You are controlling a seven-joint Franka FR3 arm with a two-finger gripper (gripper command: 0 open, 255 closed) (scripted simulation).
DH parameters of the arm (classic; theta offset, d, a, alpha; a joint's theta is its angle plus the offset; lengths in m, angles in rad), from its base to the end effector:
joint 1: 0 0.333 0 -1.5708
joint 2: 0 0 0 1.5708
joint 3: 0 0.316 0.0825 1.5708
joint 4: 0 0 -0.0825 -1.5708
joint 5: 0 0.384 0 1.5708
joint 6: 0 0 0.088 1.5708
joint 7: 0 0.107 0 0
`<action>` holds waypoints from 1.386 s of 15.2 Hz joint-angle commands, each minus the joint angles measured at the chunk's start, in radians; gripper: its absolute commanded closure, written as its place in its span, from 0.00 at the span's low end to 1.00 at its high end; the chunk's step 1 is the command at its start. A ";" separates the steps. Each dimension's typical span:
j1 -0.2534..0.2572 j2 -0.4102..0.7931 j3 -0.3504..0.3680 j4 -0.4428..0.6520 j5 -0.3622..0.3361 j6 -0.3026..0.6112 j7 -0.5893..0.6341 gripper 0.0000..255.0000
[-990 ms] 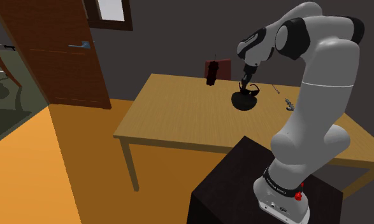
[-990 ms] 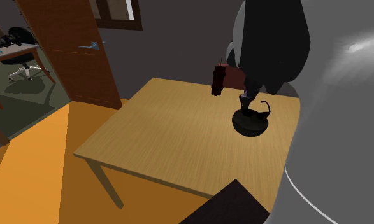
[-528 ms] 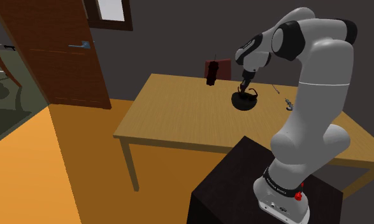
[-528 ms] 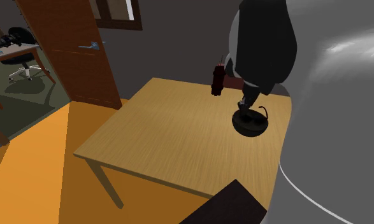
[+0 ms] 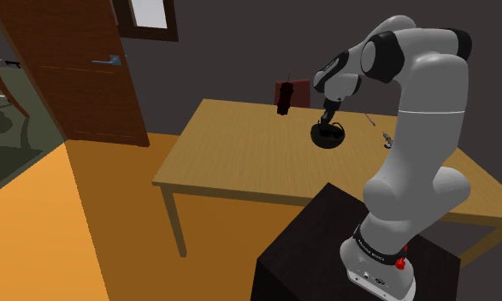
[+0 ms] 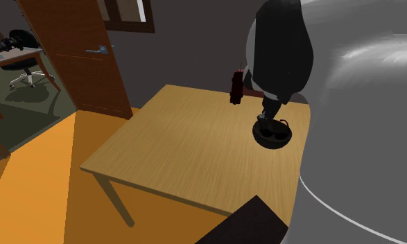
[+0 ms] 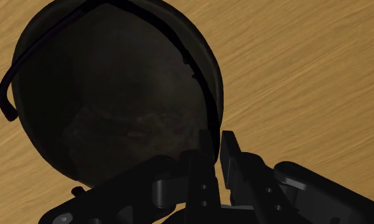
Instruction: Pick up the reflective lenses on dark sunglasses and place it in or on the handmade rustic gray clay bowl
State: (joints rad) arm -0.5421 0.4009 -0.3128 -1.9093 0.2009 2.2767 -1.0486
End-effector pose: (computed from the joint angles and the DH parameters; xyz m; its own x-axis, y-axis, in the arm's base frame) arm 0.4207 -0.4609 0.2951 0.9962 0.0845 0.0219 0.0851 -0.9961 -0.0241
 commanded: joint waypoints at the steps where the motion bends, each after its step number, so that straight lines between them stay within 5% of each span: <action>1: 0.000 0.001 0.000 0.000 0.000 0.001 0.000 1.00; 3: 0.000 0.001 0.000 0.000 0.000 0.001 0.000 1.00; 4: 0.000 0.000 0.000 -0.001 0.000 0.001 0.000 0.00; 9: 0.000 0.001 0.000 0.000 0.000 0.001 0.000 0.00; 13: 0.009 -0.069 -0.017 0.037 -0.034 -0.102 0.022 0.00; 21: 0.008 -0.069 -0.016 0.037 -0.034 -0.102 0.022 0.00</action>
